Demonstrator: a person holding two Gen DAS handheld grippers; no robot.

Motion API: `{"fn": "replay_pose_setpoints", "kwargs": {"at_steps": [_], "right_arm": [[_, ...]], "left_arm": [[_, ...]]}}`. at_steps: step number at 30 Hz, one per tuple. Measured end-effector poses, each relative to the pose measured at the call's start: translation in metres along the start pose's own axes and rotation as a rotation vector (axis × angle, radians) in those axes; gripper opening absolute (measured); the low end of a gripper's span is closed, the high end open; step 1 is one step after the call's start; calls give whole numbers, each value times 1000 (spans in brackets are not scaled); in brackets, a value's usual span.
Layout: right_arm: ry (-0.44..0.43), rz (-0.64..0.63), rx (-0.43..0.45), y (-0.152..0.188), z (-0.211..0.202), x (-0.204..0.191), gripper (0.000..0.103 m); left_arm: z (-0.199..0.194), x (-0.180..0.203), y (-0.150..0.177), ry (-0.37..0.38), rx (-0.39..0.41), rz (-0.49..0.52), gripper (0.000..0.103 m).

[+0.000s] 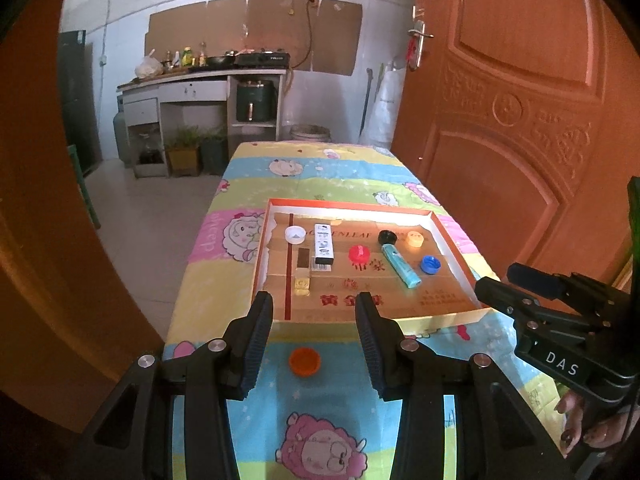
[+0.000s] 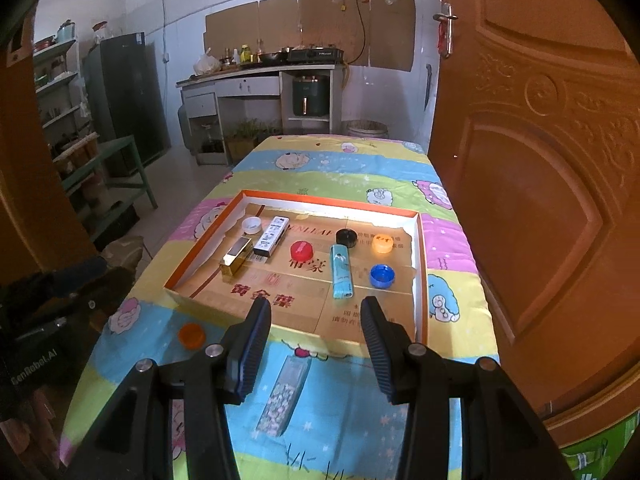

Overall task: Organize rigid objects
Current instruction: 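Withdraw both tools from the lid toward the orange cap and glitter tube, then grasp the orange cap with the left tool while the right tool grasps the glitter tube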

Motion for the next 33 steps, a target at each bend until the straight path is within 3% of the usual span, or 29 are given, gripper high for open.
{"fn": "replay_pose_setpoints", "kwargs": {"at_steps": [17,33], "right_arm": [[-12,24,-43,44,-3,-12,46],[-12,51,-119,75,36,-20,46]], "left_arm": [[-8,-5,41,19,-36,1,44],[47,4,74,16,-127,33,44]]}}
Point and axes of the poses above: each gripper's, at about its wrist camera, not at the fingertips, and z roughly the way its jaws point, x to its right, y to its underside, the point moved 9 cm from there along z, roughly the way its jaws point, and after that the axes turned 7 degrees about -y, right-handed, at the moved point
